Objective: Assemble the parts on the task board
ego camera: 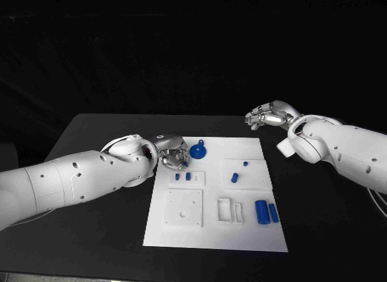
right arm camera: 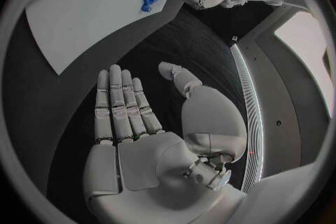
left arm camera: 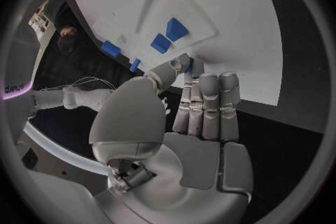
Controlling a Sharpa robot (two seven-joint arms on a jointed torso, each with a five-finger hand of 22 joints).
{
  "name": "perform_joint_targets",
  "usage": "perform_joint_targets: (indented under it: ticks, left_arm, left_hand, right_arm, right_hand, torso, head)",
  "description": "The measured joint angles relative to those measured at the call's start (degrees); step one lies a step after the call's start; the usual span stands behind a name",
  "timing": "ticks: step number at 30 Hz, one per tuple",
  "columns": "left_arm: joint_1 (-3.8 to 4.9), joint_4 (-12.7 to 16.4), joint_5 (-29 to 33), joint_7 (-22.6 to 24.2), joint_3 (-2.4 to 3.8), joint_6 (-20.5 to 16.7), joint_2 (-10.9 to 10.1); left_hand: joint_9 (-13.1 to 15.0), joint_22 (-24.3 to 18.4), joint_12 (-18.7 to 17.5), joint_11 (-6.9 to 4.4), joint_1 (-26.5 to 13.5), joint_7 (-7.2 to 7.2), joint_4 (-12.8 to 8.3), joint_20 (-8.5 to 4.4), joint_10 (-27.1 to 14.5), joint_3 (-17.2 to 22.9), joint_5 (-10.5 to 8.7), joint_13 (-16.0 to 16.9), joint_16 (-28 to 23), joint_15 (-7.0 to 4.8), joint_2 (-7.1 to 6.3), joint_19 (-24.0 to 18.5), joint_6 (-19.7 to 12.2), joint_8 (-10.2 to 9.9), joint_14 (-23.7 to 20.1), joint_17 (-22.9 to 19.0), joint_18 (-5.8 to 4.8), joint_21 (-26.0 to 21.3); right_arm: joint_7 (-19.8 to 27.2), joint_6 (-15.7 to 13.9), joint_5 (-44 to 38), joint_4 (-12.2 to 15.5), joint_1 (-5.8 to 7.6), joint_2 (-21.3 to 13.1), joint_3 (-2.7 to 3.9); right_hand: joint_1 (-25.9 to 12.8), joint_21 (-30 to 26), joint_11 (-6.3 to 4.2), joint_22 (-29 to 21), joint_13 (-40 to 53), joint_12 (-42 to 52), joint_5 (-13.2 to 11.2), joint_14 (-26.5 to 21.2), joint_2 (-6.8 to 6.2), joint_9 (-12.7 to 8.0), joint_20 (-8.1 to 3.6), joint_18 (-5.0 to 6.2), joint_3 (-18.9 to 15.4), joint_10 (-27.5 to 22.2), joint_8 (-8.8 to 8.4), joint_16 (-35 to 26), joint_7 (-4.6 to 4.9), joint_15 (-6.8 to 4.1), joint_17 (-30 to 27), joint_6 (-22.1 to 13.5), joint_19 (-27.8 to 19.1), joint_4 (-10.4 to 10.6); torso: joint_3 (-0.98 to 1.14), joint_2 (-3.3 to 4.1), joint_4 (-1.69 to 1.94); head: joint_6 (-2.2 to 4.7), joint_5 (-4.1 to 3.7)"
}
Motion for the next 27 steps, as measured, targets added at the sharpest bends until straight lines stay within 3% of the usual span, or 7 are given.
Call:
perform_joint_targets:
  ticks: [14, 19, 27]
  left_arm:
    - [0.06, 0.06, -1.36, -0.72, 0.04, 0.52, 0.26]
    - [0.01, 0.32, -1.85, -0.64, -0.05, 0.07, 0.11]
    - [-0.51, 0.27, -1.61, -0.51, -0.48, -0.59, 0.0]
  left_hand:
    - [-0.15, 0.01, -0.43, 0.0, -0.14, 0.07, -0.16, 0.2, 0.0, 0.16, 0.0, 0.04, 0.0, 0.0, -0.15, -0.22, -0.1, -0.4, -0.01, -0.13, -0.01, -0.23]
    - [-0.47, 0.01, -0.89, 0.0, 0.69, 0.44, -0.16, 0.24, 0.0, 0.16, -0.42, 0.03, 0.0, -0.01, -0.98, -0.69, -0.51, -0.43, -0.43, -0.25, 0.0, -0.23]
    - [-2.04, 0.0, -1.82, 0.33, 0.73, 1.85, 1.08, 0.28, -0.29, 0.04, -0.86, 0.21, -0.25, 0.09, -3.32, -0.74, -6.4, -3.08, -0.73, -0.65, 0.09, -0.49]
  right_arm:
    - [-0.02, 0.0, -0.02, -0.05, -0.13, 0.02, 0.0]
    - [-0.02, 0.01, -0.02, -0.08, -0.15, 0.02, -0.02]
    - [-0.01, 0.04, -0.02, -0.14, -0.16, 0.14, 0.0]
  right_hand:
    - [0.0, 0.0, 0.0, 0.0, -0.05, 0.0, 0.0, 0.0, 0.0, -0.05, 0.0, 0.0, 0.0, 0.0, 0.0, 0.0, 0.0, 0.0, 0.0, 0.0, 0.0, 0.0]
    - [0.0, 0.0, 0.0, 0.03, -0.04, 0.0, 0.0, 0.0, 0.0, -0.05, 0.0, 0.0, 0.0, 0.0, 0.0, 0.0, 0.0, 0.0, 0.0, 0.0, 0.0, 0.0]
    - [0.0, 0.0, 0.0, 0.04, -0.08, 0.0, 0.0, 0.0, 0.0, -0.05, 0.0, 0.0, 0.0, 0.0, 0.0, 0.0, 0.0, 0.0, 0.0, 0.0, 0.0, 0.0]
  torso:
    - [0.03, -0.04, 0.05]
    - [0.0, -0.06, 0.04]
    - [-0.02, -0.03, 0.07]
  head:
    - [-0.09, 0.02]
    - [-0.07, 0.03]
    - [0.01, -0.03]
